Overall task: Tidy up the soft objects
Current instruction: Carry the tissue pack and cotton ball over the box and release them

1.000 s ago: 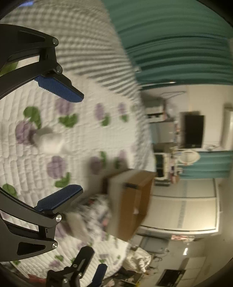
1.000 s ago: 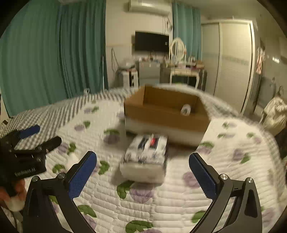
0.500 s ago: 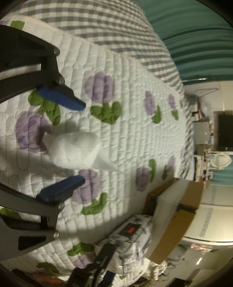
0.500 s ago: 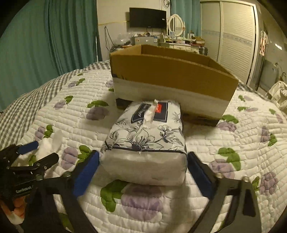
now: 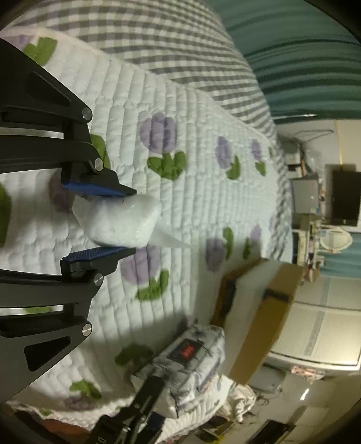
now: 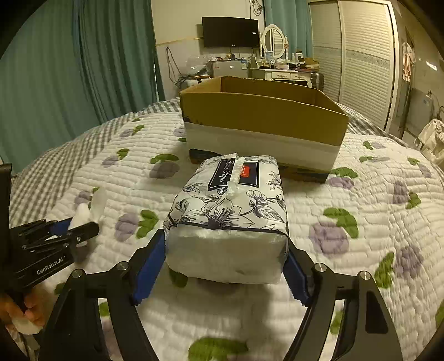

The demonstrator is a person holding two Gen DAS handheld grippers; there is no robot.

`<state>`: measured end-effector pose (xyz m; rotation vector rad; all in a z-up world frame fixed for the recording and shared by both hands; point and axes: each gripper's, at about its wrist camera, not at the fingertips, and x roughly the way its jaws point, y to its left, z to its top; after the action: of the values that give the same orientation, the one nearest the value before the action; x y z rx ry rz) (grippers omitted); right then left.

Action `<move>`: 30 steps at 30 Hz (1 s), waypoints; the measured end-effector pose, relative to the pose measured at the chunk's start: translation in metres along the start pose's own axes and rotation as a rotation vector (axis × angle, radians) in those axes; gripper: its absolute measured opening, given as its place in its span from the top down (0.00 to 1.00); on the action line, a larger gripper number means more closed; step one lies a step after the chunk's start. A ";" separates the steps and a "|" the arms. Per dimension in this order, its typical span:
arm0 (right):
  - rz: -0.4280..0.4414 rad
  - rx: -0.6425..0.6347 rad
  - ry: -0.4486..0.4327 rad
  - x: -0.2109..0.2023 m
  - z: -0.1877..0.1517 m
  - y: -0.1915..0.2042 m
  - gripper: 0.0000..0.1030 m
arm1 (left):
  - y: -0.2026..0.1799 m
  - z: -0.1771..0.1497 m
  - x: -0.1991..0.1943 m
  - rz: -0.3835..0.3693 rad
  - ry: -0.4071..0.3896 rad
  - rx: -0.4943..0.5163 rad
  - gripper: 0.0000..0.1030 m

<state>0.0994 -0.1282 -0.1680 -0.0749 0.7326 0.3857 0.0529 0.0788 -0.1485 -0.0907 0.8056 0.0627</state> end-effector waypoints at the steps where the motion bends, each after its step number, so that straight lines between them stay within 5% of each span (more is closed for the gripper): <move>1: 0.002 0.002 -0.004 -0.006 -0.001 0.000 0.26 | -0.003 0.001 -0.006 0.003 -0.013 0.003 0.69; 5: -0.012 -0.010 -0.033 -0.034 -0.004 -0.002 0.27 | -0.017 0.001 -0.027 0.031 -0.055 -0.005 0.69; 15: -0.019 -0.010 -0.155 -0.113 0.017 -0.019 0.27 | -0.062 0.037 -0.081 -0.035 -0.147 0.063 0.69; 23: 0.032 0.022 -0.251 -0.141 0.106 -0.051 0.27 | -0.091 0.110 -0.094 -0.063 -0.277 0.143 0.69; 30: 0.005 0.002 -0.320 -0.125 0.188 -0.074 0.27 | -0.103 0.178 -0.061 -0.059 -0.316 0.149 0.69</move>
<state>0.1621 -0.1988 0.0505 -0.0090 0.4177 0.3905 0.1480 -0.0061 0.0243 0.0364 0.4894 -0.0385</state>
